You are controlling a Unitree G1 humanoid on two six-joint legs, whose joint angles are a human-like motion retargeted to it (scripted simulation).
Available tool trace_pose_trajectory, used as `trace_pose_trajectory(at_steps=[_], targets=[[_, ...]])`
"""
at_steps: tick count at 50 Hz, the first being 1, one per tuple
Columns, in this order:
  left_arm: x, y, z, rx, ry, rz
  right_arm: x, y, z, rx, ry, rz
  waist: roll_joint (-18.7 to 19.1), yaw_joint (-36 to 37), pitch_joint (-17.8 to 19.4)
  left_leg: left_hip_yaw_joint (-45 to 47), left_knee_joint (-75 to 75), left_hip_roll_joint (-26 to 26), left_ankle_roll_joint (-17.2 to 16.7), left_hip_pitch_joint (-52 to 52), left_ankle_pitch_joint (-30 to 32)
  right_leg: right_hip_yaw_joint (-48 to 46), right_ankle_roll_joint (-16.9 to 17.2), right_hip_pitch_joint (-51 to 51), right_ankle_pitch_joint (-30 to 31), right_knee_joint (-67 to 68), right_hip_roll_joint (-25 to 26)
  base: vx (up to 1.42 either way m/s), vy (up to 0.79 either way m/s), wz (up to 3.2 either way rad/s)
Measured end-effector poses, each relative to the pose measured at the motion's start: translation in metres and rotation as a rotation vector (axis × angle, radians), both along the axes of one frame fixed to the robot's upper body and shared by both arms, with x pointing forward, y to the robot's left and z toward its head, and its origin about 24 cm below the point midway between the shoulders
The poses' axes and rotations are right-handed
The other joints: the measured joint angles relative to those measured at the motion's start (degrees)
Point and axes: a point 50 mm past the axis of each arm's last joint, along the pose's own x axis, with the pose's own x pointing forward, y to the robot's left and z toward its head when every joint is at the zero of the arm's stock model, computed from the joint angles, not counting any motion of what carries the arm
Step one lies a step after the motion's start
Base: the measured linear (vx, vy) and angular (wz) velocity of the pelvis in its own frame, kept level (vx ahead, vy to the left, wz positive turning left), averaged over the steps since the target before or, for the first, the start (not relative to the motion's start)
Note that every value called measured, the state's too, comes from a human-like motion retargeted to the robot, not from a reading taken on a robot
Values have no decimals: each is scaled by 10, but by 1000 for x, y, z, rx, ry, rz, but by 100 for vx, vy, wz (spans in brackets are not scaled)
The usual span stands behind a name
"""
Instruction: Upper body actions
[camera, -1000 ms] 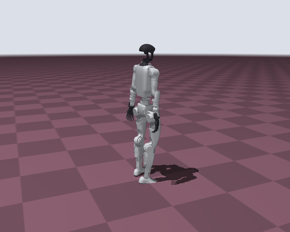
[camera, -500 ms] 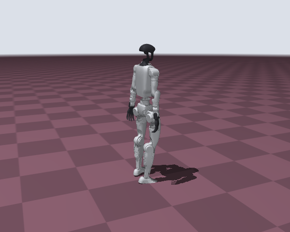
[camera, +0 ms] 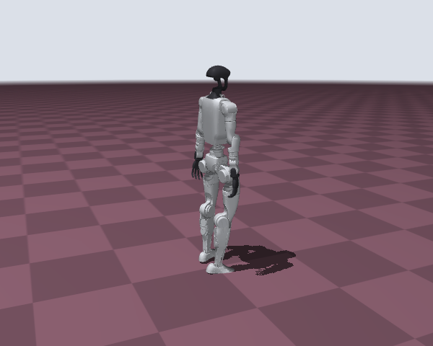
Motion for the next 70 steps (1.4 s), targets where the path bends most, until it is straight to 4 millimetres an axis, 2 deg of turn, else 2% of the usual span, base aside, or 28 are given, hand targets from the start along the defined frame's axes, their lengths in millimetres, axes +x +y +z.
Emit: trace_pose_trajectory(at_steps=[2,5,7,10,12,15,18,20,22,25,28,30,33,35,37,40,42,44,47,50,51,54,57,65,70], targets=[[12,6,1,4,-26,2,6,-3,1,8,5,-8,0,1,2,0,0,-1,1,3,0,-1,0,3,0,1,0,-3,1,1],[38,17,4,17,-88,18,25,-7,4,27,-14,-27,0,5,5,0,1,-1,1,6,1,-2,-1,6,1,1,-1,-8,4,0],[70,29,10,27,-176,46,53,-9,7,45,-80,-58,0,6,-1,1,1,-2,1,5,1,-4,-2,5,2,1,-2,0,0,0],[115,43,22,40,-310,78,96,-5,15,98,-198,-117,0,7,-11,1,1,-3,1,3,2,-6,-3,2,3,0,-4,-2,4,1],[162,58,42,70,-457,93,144,1,29,175,-323,-179,1,9,-17,2,1,-3,1,2,3,-5,-3,1,4,1,-4,-6,6,-6],[220,77,78,130,-649,90,207,14,57,295,-497,-227,3,10,-25,6,1,-1,1,2,3,-2,-4,-1,5,2,-3,-7,7,-12],[274,101,131,228,-863,96,274,33,103,426,-710,-225,9,7,-38,10,2,2,1,3,2,3,-4,-4,6,3,0,1,6,-16],[303,110,166,279,-990,105,309,46,137,505,-839,-208,13,6,-47,12,3,4,1,2,0,6,-4,-7,6,4,1,2,3,-8],[335,116,213,317,-1150,116,346,61,185,602,-985,-180,16,7,-57,14,3,5,0,1,-1,9,-4,-10,6,5,2,0,0,0],[365,116,270,330,-1328,146,378,71,243,716,-1138,-160,16,7,-67,13,3,6,-1,-2,-2,8,-3,-13,5,5,2,2,0,4],[394,101,332,225,-1535,227,402,71,314,819,-1340,-153,13,8,-84,7,2,3,-1,-9,-2,2,-1,-18,3,5,-1,9,-2,23],[405,89,365,118,-1648,262,410,67,353,855,-1455,-149,10,9,-92,3,1,2,-1,-14,-2,-3,0,-22,2,4,-3,7,-1,24],[415,72,428,-44,-1867,312,414,59,427,890,-1703,-132,10,13,-111,-3,1,0,-2,-26,-3,-8,2,-32,-1,4,-4,8,-1,21],[414,68,461,-73,-1980,333,410,55,466,907,-1832,-121,10,16,-116,-4,1,0,-3,-31,-4,-8,3,-36,-2,4,-5,3,-1,5],[405,69,502,-24,-2128,350,400,49,518,939,-2004,-121,9,17,-121,-6,0,1,-4,-38,-5,-7,5,-43,-3,4,-5,0,0,0],[387,72,549,68,-2307,362,379,36,578,980,-2212,-160,7,18,-124,-8,0,1,-5,-47,-6,-7,7,-51,-4,4,-6,-2,-6,6],[365,75,589,156,-2492,403,354,24,622,1011,-2395,-209,3,21,-127,-7,-2,2,-6,-55,-6,-6,9,-61,-5,4,-7,-6,-11,1],[341,75,621,217,-2655,447,330,13,654,1050,-2543,-257,-1,24,-127,-6,-4,4,-8,-63,-6,-4,11,-71,-5,4,-8,-10,-14,-3],[305,76,663,265,-2842,487,291,-2,694,1170,-2716,-336,-5,25,-118,-4,-5,7,-10,-76,-6,-2,13,-84,-6,4,-8,-24,-10,-1],[279,76,690,254,-2943,483,260,-11,719,1296,-2806,-354,-7,20,-108,-5,-5,9,-11,-86,-7,0,15,-93,-7,3,-8,-21,-5,1],[270,77,698,240,-2976,485,251,-13,726,-1319,2828,342,-7,17,-108,-4,-5,9,-12,-89,-7,0,15,-96,-8,3,-7,-14,-3,-2],[251,79,712,229,-3049,513,233,-18,737,-1275,2784,304,-4,13,-109,-3,-5,11,-13,-94,-8,1,16,-102,-10,3,-6,-6,0,-3],[242,82,717,287,-3071,501,229,-19,739,-1233,2781,299,-1,15,-115,-2,-5,11,-13,-95,-10,3,16,-104,-11,4,-6,3,5,-9],[244,79,717,303,-3063,451,239,-20,731,-1336,2747,357,-1,18,-117,-4,-4,8,-13,-96,-11,2,17,-104,-11,4,-7,1,1,-1],[253,75,712,307,-3041,403,245,-16,727,-1305,2797,315,-2,22,-114,-7,-4,7,-11,-96,-9,-2,16,-103,-10,4,-8,0,0,0]])
